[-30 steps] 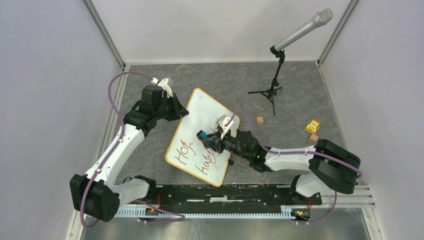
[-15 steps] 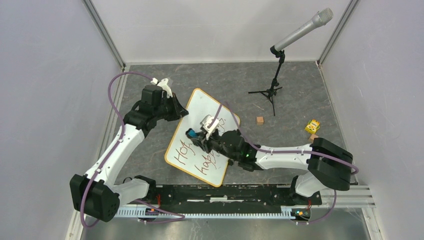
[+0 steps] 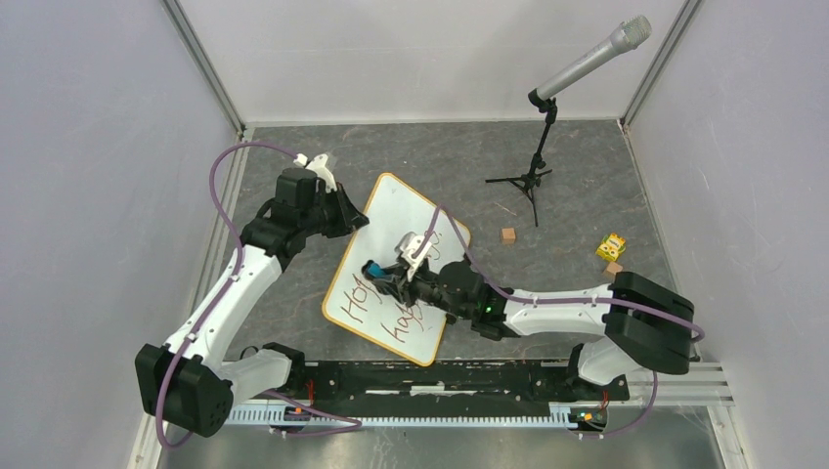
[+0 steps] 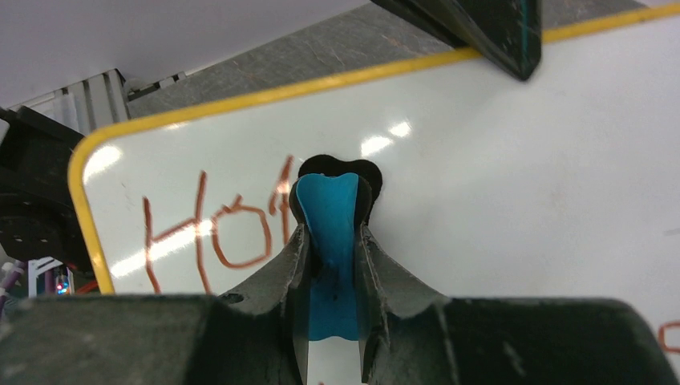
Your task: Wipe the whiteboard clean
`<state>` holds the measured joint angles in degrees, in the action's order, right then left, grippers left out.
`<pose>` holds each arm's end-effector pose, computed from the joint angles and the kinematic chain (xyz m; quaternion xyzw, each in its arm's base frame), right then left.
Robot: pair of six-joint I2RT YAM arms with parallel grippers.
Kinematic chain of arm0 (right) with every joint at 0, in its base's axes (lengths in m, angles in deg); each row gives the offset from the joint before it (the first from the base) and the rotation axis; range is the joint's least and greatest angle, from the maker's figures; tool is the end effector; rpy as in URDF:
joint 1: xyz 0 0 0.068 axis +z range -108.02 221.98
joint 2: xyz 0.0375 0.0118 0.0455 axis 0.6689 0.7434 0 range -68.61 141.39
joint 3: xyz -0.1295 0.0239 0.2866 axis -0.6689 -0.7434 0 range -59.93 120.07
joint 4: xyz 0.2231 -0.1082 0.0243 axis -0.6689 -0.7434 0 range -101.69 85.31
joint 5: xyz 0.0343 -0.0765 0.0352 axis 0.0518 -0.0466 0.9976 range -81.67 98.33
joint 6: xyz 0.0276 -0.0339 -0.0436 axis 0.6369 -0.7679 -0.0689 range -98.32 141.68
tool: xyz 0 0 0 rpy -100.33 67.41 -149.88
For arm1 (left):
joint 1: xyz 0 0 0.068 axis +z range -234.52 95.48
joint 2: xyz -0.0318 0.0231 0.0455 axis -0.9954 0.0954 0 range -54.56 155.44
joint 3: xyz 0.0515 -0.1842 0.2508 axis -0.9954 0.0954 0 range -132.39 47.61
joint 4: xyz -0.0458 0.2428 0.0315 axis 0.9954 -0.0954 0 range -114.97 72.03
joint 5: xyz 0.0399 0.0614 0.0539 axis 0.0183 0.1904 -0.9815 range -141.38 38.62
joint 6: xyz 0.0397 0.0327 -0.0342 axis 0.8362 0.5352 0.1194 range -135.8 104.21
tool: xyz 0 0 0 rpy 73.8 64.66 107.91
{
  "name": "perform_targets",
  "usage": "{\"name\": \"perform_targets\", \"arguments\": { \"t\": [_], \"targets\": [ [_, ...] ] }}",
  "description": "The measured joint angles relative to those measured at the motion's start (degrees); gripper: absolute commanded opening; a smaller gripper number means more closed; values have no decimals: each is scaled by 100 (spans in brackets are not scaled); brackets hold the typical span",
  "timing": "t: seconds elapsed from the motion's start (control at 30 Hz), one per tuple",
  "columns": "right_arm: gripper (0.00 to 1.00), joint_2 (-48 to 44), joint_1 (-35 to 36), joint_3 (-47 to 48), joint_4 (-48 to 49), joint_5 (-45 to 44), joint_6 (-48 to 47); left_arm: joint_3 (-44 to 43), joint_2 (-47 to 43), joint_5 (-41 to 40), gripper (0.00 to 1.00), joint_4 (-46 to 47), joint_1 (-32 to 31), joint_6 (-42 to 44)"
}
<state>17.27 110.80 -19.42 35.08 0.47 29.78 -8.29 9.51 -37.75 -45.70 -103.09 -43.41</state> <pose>0.1228 0.2989 0.2859 -0.3338 0.6610 0.3770 0.5563 0.2050 -0.0805 0.3468 -0.0160 0.8858 -0.2743 0.3740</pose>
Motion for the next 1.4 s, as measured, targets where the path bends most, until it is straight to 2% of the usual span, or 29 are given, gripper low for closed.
{"name": "perform_targets", "arguments": {
  "t": [0.17,0.33,0.53,0.7,0.8,0.93,1.2,1.23,1.27,1.33,1.4],
  "targets": [
    [0,-446,-382,-702,-107,-57,116,2,0,4,2,44,-15,-22],
    [0,-527,-363,-678,-437,-142,98,4,-2,7,2,74,-26,-48],
    [0,-186,9,142,-1108,-546,-122,68,-39,-184,2,66,-13,-68],
    [0,286,374,1084,-1165,-356,-201,94,-122,-210,2,46,-39,-131],
    [0,442,487,1285,-1110,-173,-214,98,-125,-210,2,33,-83,-136],
    [0,367,490,1088,-866,-155,-214,98,-144,-214,2,33,-96,-166],
    [0,-326,50,-129,-645,-122,138,98,-162,-260,2,114,-155,-247],
    [0,-378,-7,-184,-675,-144,166,98,-162,-260,4,127,-157,-254],
    [0,-435,-55,-221,-756,-175,186,98,-162,-260,12,133,-162,-262],
    [0,-509,-96,-245,-885,-225,208,98,-162,-258,39,153,-175,-299],
    [0,-555,-103,-254,-1023,-282,205,98,-170,-249,60,125,-181,-319]
  ]
}}
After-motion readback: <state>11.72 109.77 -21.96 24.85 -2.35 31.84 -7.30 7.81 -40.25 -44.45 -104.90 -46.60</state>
